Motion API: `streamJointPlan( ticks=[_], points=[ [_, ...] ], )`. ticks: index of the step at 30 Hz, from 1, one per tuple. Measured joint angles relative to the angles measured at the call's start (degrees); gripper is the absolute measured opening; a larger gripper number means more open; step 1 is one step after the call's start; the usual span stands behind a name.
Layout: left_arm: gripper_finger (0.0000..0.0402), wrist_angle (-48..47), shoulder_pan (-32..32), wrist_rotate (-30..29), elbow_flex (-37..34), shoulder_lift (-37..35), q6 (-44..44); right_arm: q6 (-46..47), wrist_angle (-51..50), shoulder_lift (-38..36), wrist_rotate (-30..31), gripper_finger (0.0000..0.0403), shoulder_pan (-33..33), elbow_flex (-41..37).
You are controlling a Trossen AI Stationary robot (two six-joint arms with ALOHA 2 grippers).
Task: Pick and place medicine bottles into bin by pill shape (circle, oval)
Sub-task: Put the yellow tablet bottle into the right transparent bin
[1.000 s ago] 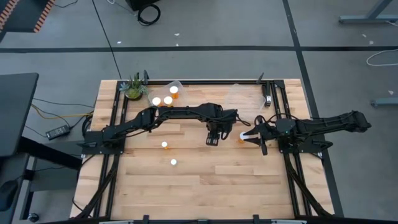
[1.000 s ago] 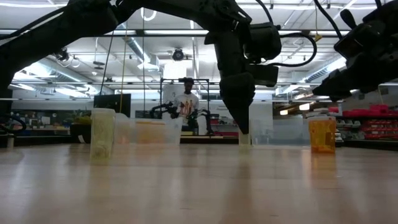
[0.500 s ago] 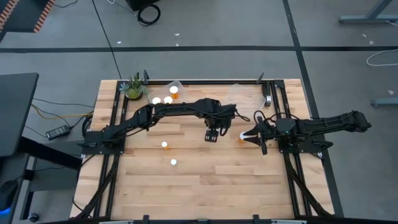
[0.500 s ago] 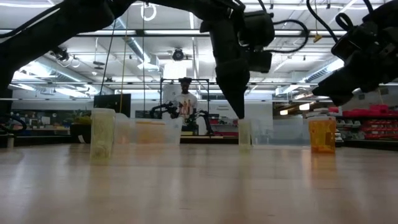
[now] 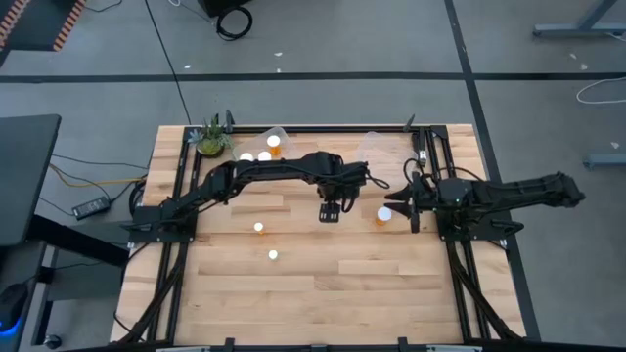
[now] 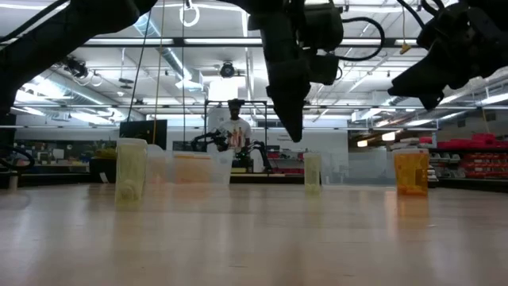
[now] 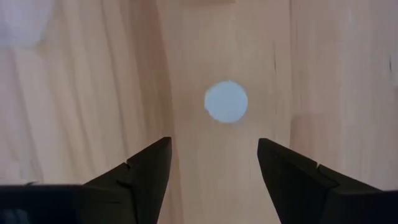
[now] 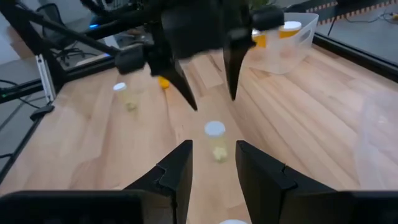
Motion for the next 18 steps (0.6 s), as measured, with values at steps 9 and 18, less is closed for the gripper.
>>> streamJointPlan(
  ticks=[9, 18],
  points=[
    [0.0202, 0.84, -2.97, 0.05, -2.36, -0.73, -0.63, 0.05, -0.79, 9.77, 1.06, 0.0129, 0.02, 5.36],
    [0.0164, -1.08, -4.0, 0.04, -2.96, -1.2, -1.34, -2.95, -8.18, 20.89, 1.99, 0.0129, 0.0, 16.57]
  ],
)
